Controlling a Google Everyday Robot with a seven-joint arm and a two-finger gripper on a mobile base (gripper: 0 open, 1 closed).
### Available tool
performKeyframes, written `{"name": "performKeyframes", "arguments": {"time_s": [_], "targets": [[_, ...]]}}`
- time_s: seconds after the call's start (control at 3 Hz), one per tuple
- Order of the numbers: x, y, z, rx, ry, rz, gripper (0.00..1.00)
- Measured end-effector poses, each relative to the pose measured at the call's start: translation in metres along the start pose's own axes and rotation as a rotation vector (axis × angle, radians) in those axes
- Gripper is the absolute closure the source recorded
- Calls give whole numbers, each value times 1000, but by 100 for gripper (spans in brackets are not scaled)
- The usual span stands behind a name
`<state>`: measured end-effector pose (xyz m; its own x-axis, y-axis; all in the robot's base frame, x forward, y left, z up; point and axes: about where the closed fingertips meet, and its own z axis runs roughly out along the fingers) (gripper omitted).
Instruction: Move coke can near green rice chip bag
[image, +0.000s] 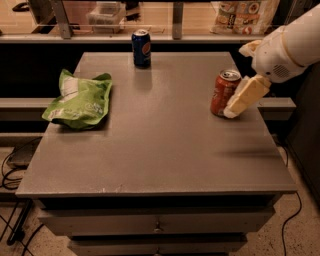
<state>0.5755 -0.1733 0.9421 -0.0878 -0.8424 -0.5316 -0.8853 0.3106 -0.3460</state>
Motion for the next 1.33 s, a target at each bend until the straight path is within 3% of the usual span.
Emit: {"name": "performKeyframes", "arguments": {"time_s": [0.33,0.67,1.0,1.33], "targets": [[-2,-6,23,-17,21,-2,0],[3,-9,53,-66,40,11,3],[17,-14,67,-105,32,42,25],[18,-18,63,-106,31,48,48]]}}
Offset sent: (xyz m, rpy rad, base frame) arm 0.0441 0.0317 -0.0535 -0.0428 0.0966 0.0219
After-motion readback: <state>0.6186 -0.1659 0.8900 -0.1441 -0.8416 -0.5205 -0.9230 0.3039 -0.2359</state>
